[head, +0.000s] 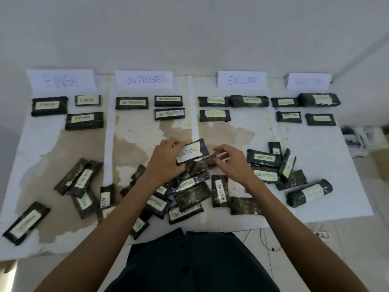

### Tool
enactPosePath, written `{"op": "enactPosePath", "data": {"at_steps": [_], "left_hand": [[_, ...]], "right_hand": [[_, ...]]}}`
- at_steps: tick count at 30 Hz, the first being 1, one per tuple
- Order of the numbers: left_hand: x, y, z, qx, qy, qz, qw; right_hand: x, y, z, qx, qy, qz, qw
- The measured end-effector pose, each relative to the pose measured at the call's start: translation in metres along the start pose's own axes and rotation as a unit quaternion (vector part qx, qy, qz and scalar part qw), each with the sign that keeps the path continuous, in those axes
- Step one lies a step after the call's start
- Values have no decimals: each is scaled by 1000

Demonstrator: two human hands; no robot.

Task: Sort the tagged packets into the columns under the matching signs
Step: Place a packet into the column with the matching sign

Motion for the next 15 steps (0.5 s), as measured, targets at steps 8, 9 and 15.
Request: {"op": "enactPosePath", "data": {"at_steps": [8,9,15], "left_hand": [[70,61,-100,6,58,37,998],[79,69,-113,10,64,41,997],[135,117,-180,31,87,70,993]], "right_hand": [[-17,-82,-83,-3,40,-46,998],[-20,-92,-94,-4,48,-54,997],[-31,-145,-149,-29,86,-96,991]]}}
Point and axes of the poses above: each hand's wrist, its own x-axis towards the middle knuckle, its own y-axis out of the palm, z = x × y, the point moved 7 cm from there along x, towards the middle knuckle, and after that the axes turned 4 degrees about -y, right-handed, at the moved point
